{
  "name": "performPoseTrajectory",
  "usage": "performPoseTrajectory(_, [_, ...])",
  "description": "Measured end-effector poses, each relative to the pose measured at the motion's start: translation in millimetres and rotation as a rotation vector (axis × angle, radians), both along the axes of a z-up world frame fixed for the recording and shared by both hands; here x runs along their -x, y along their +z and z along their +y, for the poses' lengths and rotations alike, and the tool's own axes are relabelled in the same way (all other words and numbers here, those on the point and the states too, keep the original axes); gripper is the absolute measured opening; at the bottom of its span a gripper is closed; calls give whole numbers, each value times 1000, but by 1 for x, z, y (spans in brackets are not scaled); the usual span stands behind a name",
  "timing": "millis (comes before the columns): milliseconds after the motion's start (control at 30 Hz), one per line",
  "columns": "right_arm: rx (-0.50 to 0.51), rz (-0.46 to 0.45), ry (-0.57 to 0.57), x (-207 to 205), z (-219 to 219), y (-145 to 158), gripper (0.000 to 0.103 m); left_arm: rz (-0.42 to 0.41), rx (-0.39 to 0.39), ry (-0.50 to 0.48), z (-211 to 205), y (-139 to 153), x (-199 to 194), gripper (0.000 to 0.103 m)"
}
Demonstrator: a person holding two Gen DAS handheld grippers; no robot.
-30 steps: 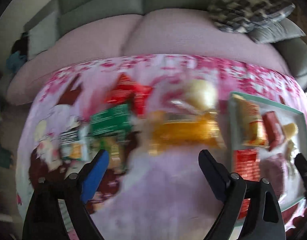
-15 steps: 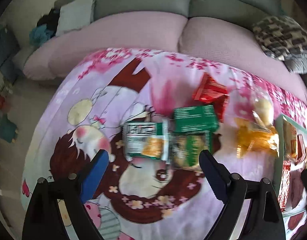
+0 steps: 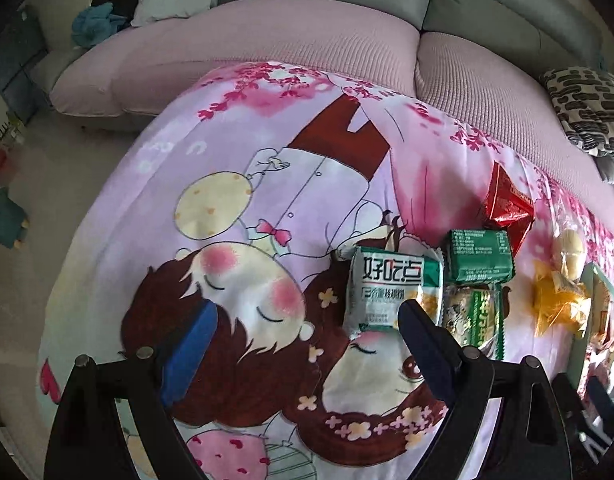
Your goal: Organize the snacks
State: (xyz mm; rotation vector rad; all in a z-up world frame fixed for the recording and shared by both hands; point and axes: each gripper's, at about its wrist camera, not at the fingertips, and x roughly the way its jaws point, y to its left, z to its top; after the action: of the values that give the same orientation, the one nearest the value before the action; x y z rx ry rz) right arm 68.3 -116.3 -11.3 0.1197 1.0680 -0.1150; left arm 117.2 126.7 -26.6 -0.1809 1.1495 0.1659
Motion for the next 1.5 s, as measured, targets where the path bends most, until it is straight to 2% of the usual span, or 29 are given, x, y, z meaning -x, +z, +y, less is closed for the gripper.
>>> performPoseTrajectory(167, [-20, 17, 66, -18, 30, -4, 103, -6, 62, -19, -1, -3, -11, 92])
performPoseTrajectory(333, [-12, 24, 118, -35, 57, -11, 103, 26, 123, -40, -5, -16, -22, 92])
performPoseTrajectory(667, [24, 63, 193, -55, 88, -37, 103, 26, 147, -16, 6, -20, -26, 92])
performPoseTrajectory(833, [40, 78, 190, -60, 92, -48, 103, 22, 154, -42, 0, -20, -27, 92])
performPoseTrajectory(1067, [38, 76, 143, -58, 74, -50, 103, 30, 168, -95, -17, -22, -30, 92])
performPoseTrajectory(1267, [23, 70, 104, -55, 57, -49, 97, 58, 161, -103, -28, -33, -35, 92])
performPoseTrajectory(1333, [21, 68, 99, -56, 54, -50, 90, 64, 163, -106, -30, -37, -36, 88])
performPoseTrajectory(1400, [16, 60, 105, -57, 54, -49, 88, 67, 148, -105, -32, -39, -36, 73])
performPoseTrajectory(1500, [14, 45, 132, -58, 58, -47, 80, 61, 145, -109, -35, -39, -37, 67])
